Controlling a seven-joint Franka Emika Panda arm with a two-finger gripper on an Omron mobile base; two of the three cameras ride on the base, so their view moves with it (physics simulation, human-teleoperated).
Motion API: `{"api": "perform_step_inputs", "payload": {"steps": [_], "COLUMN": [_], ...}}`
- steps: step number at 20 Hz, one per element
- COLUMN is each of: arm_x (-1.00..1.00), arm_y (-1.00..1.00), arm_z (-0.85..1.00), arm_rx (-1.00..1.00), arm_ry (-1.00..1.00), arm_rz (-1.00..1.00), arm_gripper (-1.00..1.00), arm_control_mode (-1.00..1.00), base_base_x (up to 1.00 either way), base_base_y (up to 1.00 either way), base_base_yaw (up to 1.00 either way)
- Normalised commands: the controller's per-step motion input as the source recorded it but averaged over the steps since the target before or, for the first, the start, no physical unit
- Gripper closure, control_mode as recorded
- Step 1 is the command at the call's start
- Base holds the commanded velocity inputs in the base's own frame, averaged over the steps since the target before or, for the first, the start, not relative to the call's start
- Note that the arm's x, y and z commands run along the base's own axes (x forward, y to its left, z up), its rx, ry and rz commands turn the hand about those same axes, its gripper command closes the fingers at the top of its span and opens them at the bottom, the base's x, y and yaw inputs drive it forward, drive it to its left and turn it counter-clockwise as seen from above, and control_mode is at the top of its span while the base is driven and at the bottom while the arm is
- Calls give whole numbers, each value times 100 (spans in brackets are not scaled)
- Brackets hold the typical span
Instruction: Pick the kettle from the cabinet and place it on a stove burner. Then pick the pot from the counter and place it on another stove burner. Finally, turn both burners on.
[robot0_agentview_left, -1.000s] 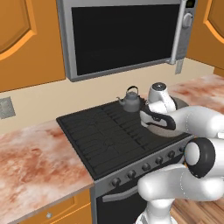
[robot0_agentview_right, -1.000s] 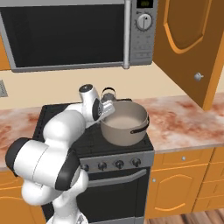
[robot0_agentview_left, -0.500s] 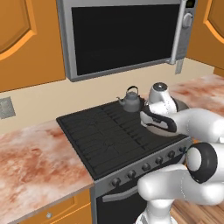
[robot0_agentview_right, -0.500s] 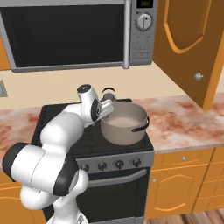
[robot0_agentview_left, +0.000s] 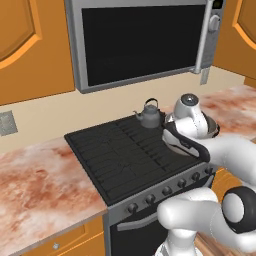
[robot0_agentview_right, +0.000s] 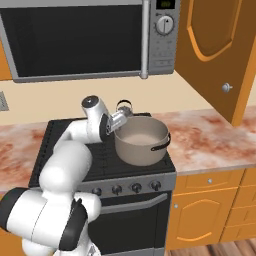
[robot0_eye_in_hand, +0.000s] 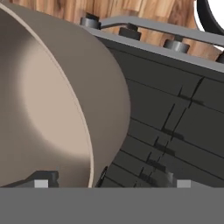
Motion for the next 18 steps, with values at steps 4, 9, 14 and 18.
{"api": "perform_step_inputs", "payload": {"steps": [4, 9, 14, 18], "arm_x": [-12, -9, -14, -27], "arm_y": [-3, -11, -11, -13], "arm_z": [38, 28, 23, 18], "arm_rx": [0, 0, 0, 0], "arm_ry": [0, 0, 0, 0], "arm_rz": [8, 6, 6, 4], "arm_gripper": [-100, -100, -100, -100], "arm_control_mode": [-100, -100, -100, -100], "base_base_x": [0, 0, 0, 0], "base_base_y": [0, 0, 0, 0], "base_base_yaw": [0, 0, 0, 0]}}
